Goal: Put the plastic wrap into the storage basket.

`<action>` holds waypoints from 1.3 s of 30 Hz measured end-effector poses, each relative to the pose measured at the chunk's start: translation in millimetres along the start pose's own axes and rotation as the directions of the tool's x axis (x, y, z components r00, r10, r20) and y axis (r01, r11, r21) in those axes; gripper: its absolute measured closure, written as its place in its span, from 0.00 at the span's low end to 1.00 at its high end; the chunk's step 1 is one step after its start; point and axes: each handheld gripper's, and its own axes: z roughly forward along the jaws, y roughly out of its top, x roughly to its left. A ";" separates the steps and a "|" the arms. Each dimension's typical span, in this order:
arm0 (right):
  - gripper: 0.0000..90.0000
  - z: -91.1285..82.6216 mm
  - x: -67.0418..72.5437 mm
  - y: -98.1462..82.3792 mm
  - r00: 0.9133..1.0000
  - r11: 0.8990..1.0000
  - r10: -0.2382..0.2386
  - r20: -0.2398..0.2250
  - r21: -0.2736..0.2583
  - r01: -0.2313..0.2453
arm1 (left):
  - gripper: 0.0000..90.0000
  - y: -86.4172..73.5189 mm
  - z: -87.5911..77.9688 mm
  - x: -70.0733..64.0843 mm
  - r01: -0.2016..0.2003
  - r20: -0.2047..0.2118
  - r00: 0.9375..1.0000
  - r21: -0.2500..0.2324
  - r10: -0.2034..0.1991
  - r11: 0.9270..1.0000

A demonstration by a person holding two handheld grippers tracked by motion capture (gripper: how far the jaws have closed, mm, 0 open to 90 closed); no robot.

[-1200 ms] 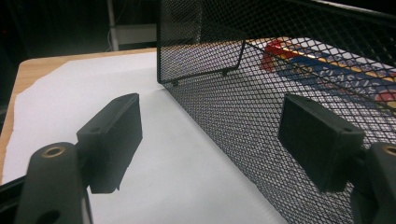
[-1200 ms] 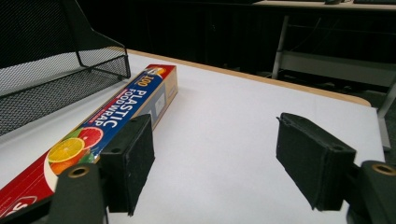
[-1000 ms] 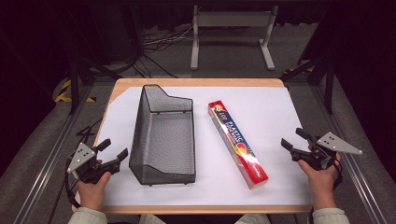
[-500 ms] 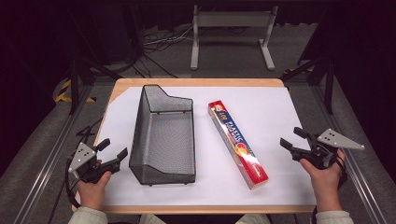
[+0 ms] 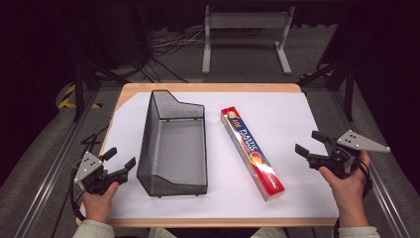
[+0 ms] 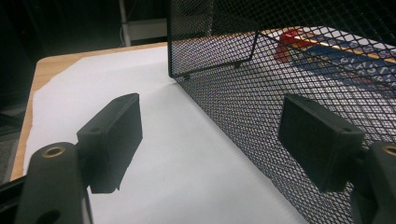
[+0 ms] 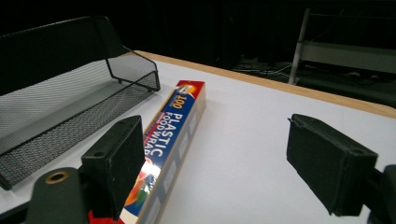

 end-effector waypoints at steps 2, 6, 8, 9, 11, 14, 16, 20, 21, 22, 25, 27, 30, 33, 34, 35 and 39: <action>0.21 3.8 4.6 3.2 1.000 1.000 0.000 -0.004 0.000 0.000 | 0.25 0.0 0.3 -0.1 0.000 0.002 1.000 0.003 0.000 1.000; 0.20 16.2 16.5 10.3 0.999 1.000 0.012 -0.038 -0.016 -0.012 | 0.25 0.2 1.2 -0.2 -0.003 -0.001 1.000 0.007 0.003 1.000; 0.20 23.7 23.0 13.9 0.998 1.000 0.008 -0.054 -0.004 -0.008 | 0.25 0.1 1.8 -0.1 -0.002 -0.001 1.000 0.002 0.002 1.000; 0.20 28.7 27.2 16.0 0.998 1.000 0.007 -0.063 0.007 -0.006 | 0.25 0.0 1.9 0.0 -0.002 -0.001 1.000 0.003 0.002 1.000; 0.20 33.6 31.3 17.8 0.998 1.000 0.009 -0.065 0.018 -0.008 | 0.25 0.0 2.0 0.2 -0.002 -0.001 1.000 0.003 0.002 1.000; 0.20 45.3 41.1 22.7 0.997 0.999 0.011 -0.075 0.036 -0.008 | 0.25 0.0 2.0 0.2 -0.004 0.000 1.000 0.002 0.004 1.000; 0.20 51.4 46.0 25.1 0.997 0.999 0.005 -0.079 0.040 -0.002 | 0.25 0.0 2.0 0.2 -0.005 -0.001 1.000 0.002 0.005 1.000; 0.21 63.5 56.5 28.7 0.997 0.997 -0.011 -0.081 0.077 0.017 | 0.25 0.0 1.7 0.4 -0.005 -0.001 1.000 0.003 0.005 1.000; 0.21 66.2 58.7 29.4 0.997 0.996 -0.012 -0.082 0.085 0.019 | 0.25 0.0 1.9 0.4 -0.005 0.000 1.000 0.003 0.005 1.000; 0.21 68.7 60.8 30.2 0.997 0.996 -0.008 -0.083 0.090 0.015 | 0.25 -0.1 2.0 0.4 -0.005 -0.001 1.000 0.004 0.005 1.000; 0.22 72.8 64.1 31.5 0.996 0.996 -0.003 -0.092 0.090 0.011 | 0.25 -0.1 2.3 0.1 -0.003 -0.001 1.000 0.004 0.003 1.000; 0.23 78.5 69.3 34.2 0.995 0.995 -0.005 -0.099 0.100 0.014 | 0.25 0.0 2.4 0.2 -0.008 0.002 1.000 0.007 0.008 1.000; 0.24 85.5 75.4 36.8 0.995 0.993 0.007 -0.100 0.116 0.005 | 0.25 0.0 2.3 0.4 -0.008 0.001 1.000 0.007 0.008 1.000; 0.26 90.2 78.7 38.2 0.995 0.993 0.012 -0.100 0.117 0.000 | 0.25 -0.1 2.2 0.6 -0.008 -0.001 1.000 0.005 0.008 1.000; 0.26 92.0 79.7 38.5 0.995 0.993 0.016 -0.098 0.119 -0.004 | 0.25 -0.2 2.2 0.6 -0.007 0.000 1.000 0.004 0.007 1.000; 0.26 93.2 80.4 38.7 0.996 0.992 0.016 -0.092 0.127 -0.005 | 0.25 -0.2 2.2 0.7 -0.007 0.000 1.000 0.005 0.007 1.000; 0.28 98.0 81.0 39.4 0.998 0.988 0.007 -0.059 0.154 0.002 | 0.25 -0.2 2.5 1.0 -0.012 0.001 1.000 0.009 0.012 1.000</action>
